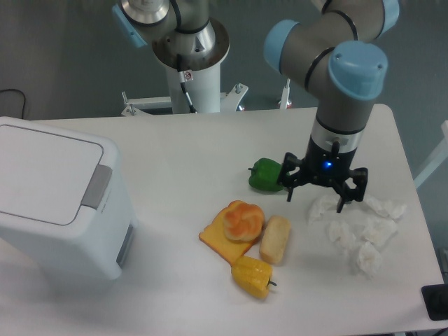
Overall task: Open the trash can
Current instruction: 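Move the gripper across the table past the green pepper toward the trash can, then lower the gripper onto the edge of the white trash can lid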
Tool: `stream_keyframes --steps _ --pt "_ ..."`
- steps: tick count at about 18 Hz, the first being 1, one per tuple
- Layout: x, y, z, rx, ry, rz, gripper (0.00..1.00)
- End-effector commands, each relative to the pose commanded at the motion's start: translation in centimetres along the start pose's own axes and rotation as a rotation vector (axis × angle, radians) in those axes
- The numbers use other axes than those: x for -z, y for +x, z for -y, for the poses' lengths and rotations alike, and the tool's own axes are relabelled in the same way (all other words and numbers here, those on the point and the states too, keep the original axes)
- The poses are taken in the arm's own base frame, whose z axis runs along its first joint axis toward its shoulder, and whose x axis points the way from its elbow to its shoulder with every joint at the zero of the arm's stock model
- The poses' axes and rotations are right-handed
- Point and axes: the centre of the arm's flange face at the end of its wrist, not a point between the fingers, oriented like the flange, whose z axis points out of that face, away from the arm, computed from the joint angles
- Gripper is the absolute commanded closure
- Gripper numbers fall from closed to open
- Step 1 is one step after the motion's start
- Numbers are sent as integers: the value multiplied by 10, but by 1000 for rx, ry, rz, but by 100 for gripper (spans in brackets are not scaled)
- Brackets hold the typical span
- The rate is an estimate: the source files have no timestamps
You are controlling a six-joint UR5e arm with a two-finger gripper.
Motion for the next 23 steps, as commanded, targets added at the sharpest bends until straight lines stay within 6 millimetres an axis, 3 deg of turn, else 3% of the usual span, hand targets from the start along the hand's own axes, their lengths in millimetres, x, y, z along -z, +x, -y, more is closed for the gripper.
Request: stream_keyframes --steps 9,23 --pt "6 68 32 111 -20 -63 0" --pt "33 145 66 256 20 -198 0"
